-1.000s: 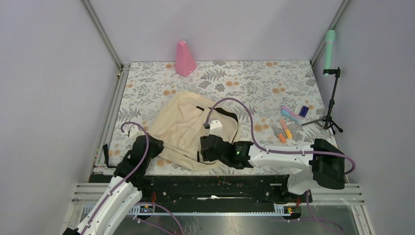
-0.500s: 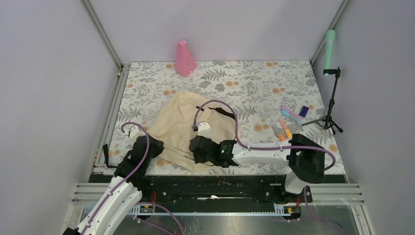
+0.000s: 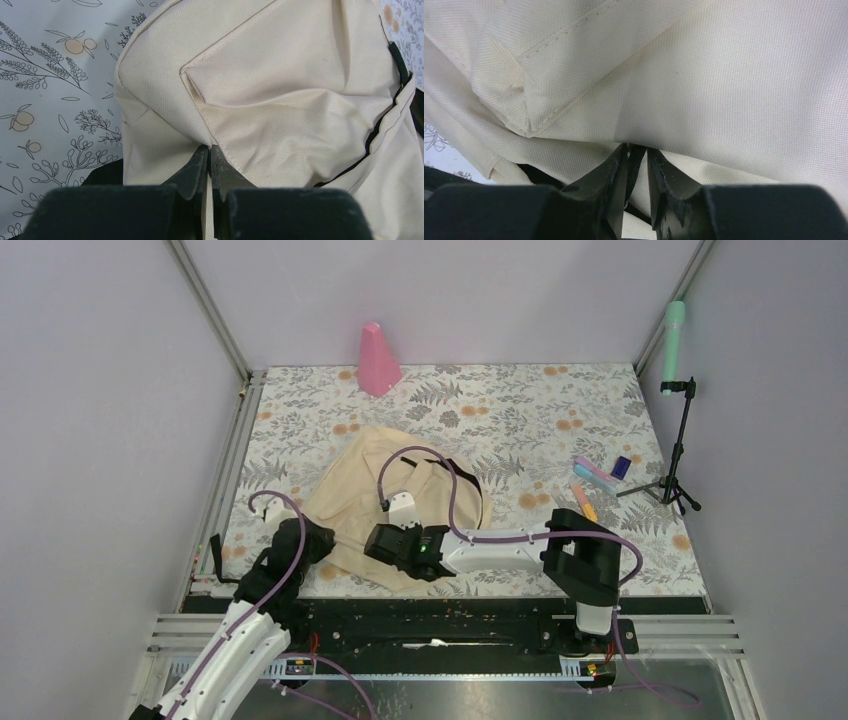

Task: Pack the student bag
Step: Zip the student bag at the center of the board.

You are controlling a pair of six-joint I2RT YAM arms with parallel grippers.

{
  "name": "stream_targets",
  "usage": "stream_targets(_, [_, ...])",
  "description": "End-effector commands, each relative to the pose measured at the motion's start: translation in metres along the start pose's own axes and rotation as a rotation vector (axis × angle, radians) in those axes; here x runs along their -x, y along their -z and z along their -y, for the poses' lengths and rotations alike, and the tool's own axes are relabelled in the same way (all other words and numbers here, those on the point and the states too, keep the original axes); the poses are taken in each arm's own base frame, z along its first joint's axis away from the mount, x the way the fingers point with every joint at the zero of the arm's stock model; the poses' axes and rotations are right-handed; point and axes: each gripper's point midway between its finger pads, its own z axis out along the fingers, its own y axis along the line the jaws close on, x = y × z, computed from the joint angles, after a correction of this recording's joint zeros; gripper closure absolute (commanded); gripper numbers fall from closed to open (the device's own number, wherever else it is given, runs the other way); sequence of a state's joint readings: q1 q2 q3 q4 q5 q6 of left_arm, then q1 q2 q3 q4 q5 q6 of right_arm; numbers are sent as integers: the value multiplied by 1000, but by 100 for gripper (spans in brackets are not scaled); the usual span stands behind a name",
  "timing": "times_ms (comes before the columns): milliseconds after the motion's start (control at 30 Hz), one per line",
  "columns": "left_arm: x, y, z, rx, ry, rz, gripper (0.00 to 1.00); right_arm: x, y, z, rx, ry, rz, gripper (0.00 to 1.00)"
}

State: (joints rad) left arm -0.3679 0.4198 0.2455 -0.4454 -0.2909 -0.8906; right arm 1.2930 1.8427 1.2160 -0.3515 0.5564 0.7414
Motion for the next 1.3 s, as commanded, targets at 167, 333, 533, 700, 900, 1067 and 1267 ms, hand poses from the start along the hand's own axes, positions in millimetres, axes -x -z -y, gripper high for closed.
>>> stream_targets(167, [11, -2, 2, -3, 1, 54, 100, -2, -8, 5, -74, 35, -11, 97])
stream_targets(333, [15, -1, 4, -6, 0, 63, 100, 0, -1, 15, -87, 29, 17, 100])
stream_targets(533, [20, -2, 7, 7, -5, 68, 100, 24, 26, 35, -127, 31, 189, 100])
stream_targets(700, [33, -5, 16, 1, -4, 91, 100, 27, 35, 53, -173, 40, 233, 100])
stream_targets(900, [47, -8, 23, 5, -6, 115, 100, 30, 46, 75, -224, 29, 264, 100])
stream_targets(1067, [56, -9, 20, 17, 5, 138, 100, 30, 56, 89, -233, 8, 283, 100])
stream_targets(1267, [63, -9, 18, 20, 20, 152, 100, 34, 67, 102, -242, -4, 318, 100])
